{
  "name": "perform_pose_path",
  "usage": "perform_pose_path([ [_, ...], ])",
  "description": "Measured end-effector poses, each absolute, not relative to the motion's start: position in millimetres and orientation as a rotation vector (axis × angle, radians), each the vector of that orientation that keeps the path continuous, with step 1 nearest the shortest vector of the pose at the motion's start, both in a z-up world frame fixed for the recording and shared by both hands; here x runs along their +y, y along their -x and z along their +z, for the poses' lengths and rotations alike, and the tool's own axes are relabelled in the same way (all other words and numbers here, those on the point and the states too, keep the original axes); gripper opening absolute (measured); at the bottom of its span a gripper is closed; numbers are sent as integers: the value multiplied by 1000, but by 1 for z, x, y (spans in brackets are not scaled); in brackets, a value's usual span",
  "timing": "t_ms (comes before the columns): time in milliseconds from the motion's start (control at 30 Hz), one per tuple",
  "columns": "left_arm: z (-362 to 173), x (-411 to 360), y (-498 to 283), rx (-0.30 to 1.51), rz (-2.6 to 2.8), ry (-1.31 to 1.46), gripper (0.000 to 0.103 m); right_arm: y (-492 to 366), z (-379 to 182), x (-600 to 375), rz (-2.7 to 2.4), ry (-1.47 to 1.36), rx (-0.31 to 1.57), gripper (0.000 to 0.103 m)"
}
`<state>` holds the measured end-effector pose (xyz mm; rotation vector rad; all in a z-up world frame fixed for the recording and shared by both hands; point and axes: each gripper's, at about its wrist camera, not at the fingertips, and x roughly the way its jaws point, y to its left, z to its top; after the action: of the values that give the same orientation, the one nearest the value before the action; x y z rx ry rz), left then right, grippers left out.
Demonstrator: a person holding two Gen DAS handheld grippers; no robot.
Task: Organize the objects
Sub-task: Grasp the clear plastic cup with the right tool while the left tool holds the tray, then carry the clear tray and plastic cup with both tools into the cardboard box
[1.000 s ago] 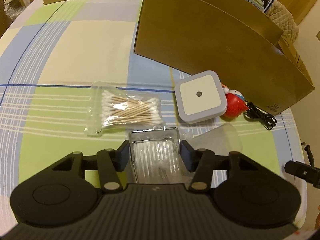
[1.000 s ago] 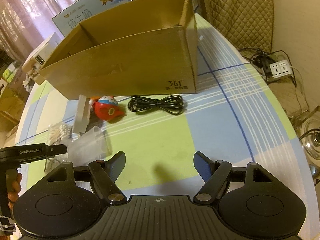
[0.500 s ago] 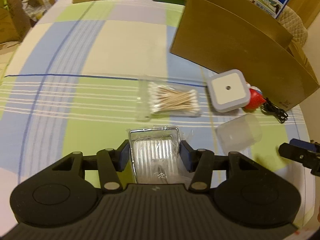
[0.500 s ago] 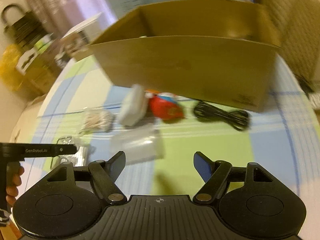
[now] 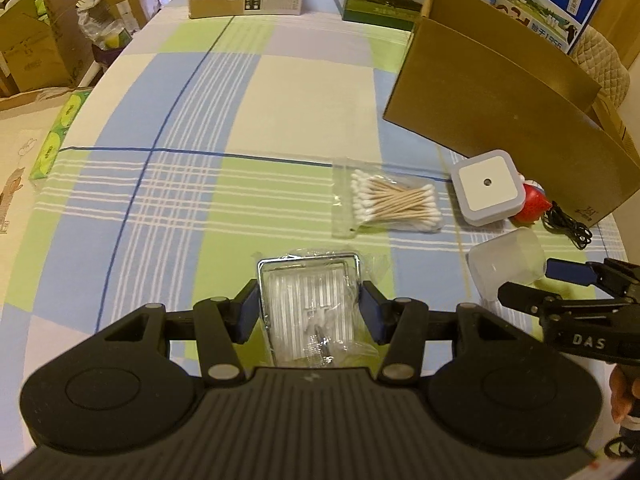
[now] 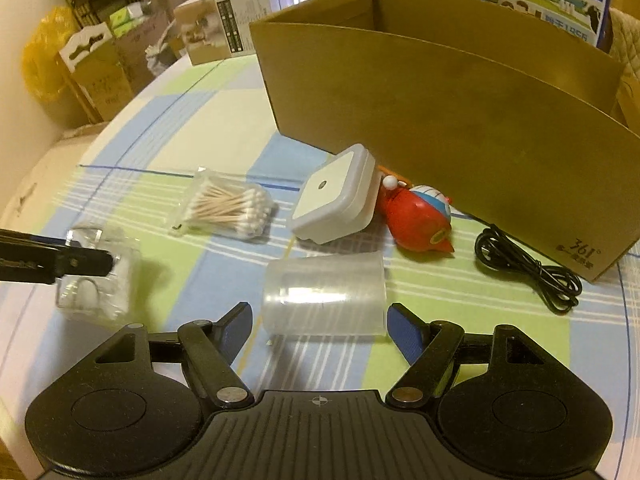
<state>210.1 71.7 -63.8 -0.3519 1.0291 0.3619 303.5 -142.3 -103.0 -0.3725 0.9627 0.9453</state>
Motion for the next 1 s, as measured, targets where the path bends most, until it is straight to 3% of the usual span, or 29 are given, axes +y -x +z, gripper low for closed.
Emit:
perform_pose_path([
  [1000,-66,76,-202,1034,361,319,48,-287,-111,-121,918,425,885,68],
])
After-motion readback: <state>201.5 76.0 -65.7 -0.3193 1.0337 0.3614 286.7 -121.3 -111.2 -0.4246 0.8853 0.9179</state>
